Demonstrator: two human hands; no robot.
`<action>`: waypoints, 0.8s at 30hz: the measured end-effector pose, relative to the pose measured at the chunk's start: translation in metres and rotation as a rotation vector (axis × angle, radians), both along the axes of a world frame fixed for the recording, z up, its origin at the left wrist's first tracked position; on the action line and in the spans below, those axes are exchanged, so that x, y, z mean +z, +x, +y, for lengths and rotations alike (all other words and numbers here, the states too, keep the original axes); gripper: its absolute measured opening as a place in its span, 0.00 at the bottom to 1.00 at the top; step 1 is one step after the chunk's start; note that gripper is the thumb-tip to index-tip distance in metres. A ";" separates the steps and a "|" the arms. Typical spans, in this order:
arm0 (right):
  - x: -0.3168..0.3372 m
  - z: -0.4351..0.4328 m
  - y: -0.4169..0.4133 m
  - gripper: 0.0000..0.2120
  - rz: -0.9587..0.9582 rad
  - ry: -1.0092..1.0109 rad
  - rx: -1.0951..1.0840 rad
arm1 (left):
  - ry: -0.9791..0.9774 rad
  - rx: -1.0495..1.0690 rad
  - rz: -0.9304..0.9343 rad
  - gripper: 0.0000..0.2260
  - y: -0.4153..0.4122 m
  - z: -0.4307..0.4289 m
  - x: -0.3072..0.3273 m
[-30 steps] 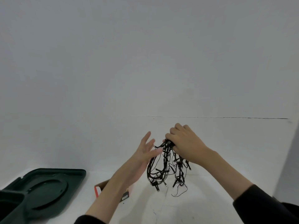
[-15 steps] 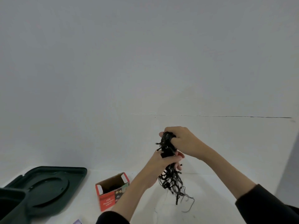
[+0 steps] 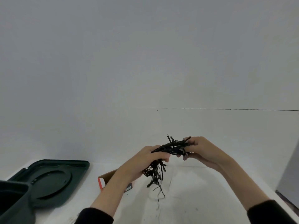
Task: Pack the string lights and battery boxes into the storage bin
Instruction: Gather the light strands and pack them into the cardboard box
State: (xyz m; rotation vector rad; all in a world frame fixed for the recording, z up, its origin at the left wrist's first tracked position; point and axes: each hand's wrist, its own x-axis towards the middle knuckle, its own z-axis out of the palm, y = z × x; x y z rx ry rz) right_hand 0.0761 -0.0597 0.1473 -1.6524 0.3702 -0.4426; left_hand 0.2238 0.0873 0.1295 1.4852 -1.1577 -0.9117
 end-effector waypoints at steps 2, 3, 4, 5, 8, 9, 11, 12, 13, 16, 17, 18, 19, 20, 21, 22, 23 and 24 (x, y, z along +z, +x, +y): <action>-0.015 0.005 0.005 0.07 -0.046 0.092 -0.020 | -0.083 0.042 0.221 0.08 -0.004 -0.001 -0.009; -0.023 0.009 0.007 0.05 -0.077 0.146 -0.021 | -0.127 0.068 0.340 0.08 -0.007 -0.002 -0.012; -0.030 0.013 0.008 0.05 -0.110 0.207 -0.018 | -0.168 0.090 0.450 0.08 -0.010 -0.003 -0.015; -0.036 0.017 0.011 0.06 -0.140 0.267 -0.016 | -0.207 0.111 0.551 0.09 -0.013 -0.003 -0.017; -0.052 0.033 0.020 0.08 -0.192 0.402 -0.046 | -0.306 0.127 0.764 0.08 -0.022 -0.003 -0.019; -0.057 0.039 0.024 0.07 -0.207 0.442 -0.063 | -0.331 0.131 0.819 0.09 -0.024 -0.004 -0.020; -0.066 0.054 0.032 0.07 -0.218 0.498 -0.100 | -0.358 0.152 0.893 0.09 -0.025 -0.005 -0.021; -0.071 0.061 0.036 0.10 -0.209 0.501 -0.114 | -0.360 0.163 0.909 0.09 -0.024 -0.007 -0.022; -0.075 0.068 0.039 0.12 -0.205 0.497 -0.125 | -0.359 0.176 0.919 0.11 -0.023 -0.010 -0.022; -0.081 0.087 0.046 0.14 -0.223 0.482 -0.167 | -0.350 0.256 0.938 0.11 -0.020 -0.015 -0.025; -0.082 0.091 0.048 0.14 -0.222 0.465 -0.183 | -0.350 0.293 0.953 0.07 -0.019 -0.016 -0.025; -0.083 0.095 0.051 0.13 -0.218 0.442 -0.203 | -0.362 0.339 0.968 0.10 -0.016 -0.018 -0.027; -0.084 0.097 0.054 0.13 -0.207 0.414 -0.223 | -0.368 0.392 0.995 0.13 -0.011 -0.020 -0.029; -0.085 0.100 0.057 0.12 -0.188 0.382 -0.234 | -0.396 0.434 1.022 0.13 -0.005 -0.021 -0.032; -0.086 0.102 0.059 0.11 -0.164 0.350 -0.230 | -0.427 0.467 1.053 0.12 0.000 -0.020 -0.034; -0.087 0.104 0.062 0.10 -0.138 0.324 -0.208 | -0.458 0.487 1.070 0.12 0.006 -0.020 -0.037; -0.087 0.105 0.065 0.10 -0.112 0.305 -0.173 | -0.478 0.499 1.086 0.12 0.012 -0.017 -0.039; -0.087 0.106 0.066 0.10 -0.096 0.291 -0.125 | -0.496 0.509 1.092 0.12 0.019 -0.016 -0.040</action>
